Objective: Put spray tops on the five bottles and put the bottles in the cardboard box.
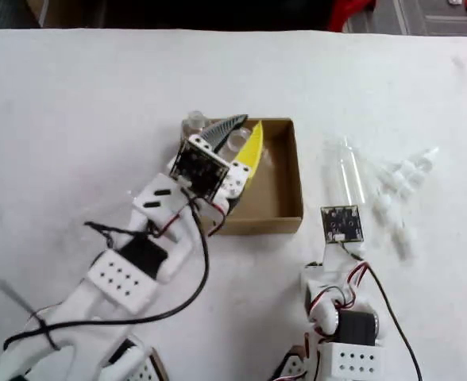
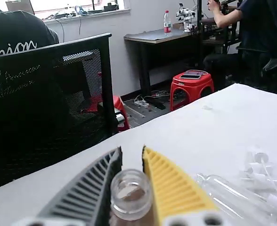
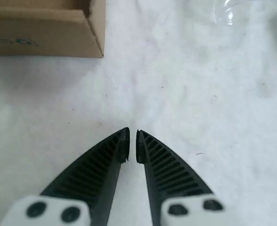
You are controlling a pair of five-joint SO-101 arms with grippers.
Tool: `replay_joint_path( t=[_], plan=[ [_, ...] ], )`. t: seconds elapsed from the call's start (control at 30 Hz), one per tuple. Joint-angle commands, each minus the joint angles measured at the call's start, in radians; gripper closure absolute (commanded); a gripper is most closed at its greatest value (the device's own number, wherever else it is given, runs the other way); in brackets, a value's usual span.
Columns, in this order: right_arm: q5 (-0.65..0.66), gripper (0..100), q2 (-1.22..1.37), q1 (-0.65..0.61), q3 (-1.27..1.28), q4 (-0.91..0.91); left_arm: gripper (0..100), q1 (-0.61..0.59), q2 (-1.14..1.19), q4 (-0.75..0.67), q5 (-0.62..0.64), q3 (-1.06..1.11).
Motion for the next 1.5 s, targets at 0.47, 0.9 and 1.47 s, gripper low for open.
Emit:
replay_joint_path(
  t=[0.47, 0.9, 1.47],
  plan=[
    [-0.005, 98.2, -0.005, 0.008, 0.009, 0.005, 98, -0.176, 0.662, -0.256, 0.176, -0.368],
    [-0.005, 98.2, -0.005, 0.008, 0.009, 0.005, 98, -0.180, 0.898, -0.466, 0.117, -0.451],
    [-0.005, 98.2, -0.005, 0.008, 0.009, 0.005, 98, -0.203, 0.966, -0.465, 0.100, -0.483]
  ],
)
